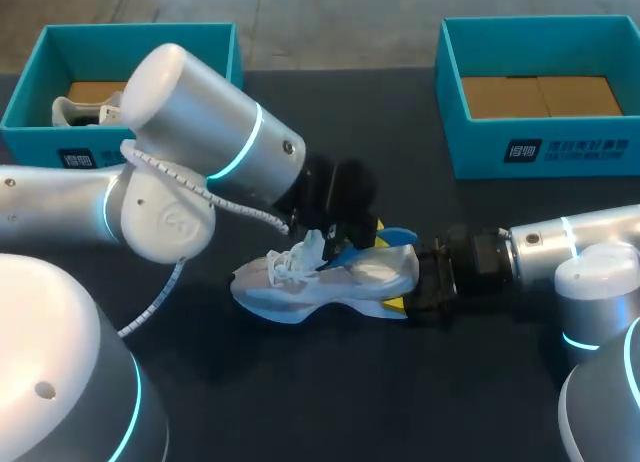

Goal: Take the shoe out of the shoebox, open the shoe tongue, remove and reinsert the insole, then place the shoe into the shoebox

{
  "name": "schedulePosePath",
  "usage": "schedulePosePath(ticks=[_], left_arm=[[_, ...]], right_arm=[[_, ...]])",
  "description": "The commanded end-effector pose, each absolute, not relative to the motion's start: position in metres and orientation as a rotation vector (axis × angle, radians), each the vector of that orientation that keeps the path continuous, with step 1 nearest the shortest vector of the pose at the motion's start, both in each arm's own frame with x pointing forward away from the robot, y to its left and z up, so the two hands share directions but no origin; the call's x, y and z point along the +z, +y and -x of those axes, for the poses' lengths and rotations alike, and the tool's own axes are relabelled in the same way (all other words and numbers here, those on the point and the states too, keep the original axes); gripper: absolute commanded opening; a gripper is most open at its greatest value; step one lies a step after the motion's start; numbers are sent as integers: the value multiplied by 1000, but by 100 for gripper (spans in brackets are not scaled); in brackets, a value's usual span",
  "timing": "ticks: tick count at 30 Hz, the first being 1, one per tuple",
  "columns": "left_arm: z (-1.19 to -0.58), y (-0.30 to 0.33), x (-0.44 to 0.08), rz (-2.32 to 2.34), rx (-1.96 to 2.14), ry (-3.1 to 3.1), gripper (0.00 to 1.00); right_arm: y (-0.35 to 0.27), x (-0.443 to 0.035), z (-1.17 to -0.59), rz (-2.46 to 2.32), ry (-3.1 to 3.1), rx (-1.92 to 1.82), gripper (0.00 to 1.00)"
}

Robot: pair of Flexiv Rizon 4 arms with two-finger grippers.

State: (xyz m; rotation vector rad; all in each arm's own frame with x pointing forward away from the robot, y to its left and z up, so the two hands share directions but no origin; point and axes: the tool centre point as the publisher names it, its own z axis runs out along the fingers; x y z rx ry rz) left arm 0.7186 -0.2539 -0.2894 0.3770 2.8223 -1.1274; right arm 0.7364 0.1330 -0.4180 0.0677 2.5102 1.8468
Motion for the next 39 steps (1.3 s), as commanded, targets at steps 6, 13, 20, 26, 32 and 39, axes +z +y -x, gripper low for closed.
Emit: schedulePosePath(ticks=[6,13,20,26,32,39], left_arm=[[-708,-257,-250,-445,-1209,2864,0],[-702,-264,-224,-486,-1322,2903,0],[-698,-268,-200,-435,-1464,2908,0],[-694,-272,-175,-432,-1546,2899,0],[-690,-272,-142,-384,-1666,2888,0],[-680,-271,-110,-303,-1743,2829,0]], right_arm=[[135,-419,-736,-70,2514,1842,0],[135,-419,-736,-70,2514,1842,0],[135,-419,-736,-70,2514,1842,0],[135,-419,-736,-70,2514,1842,0],[135,-419,-736,-70,2514,1842,0],[135,-419,-736,-70,2514,1842,0]])
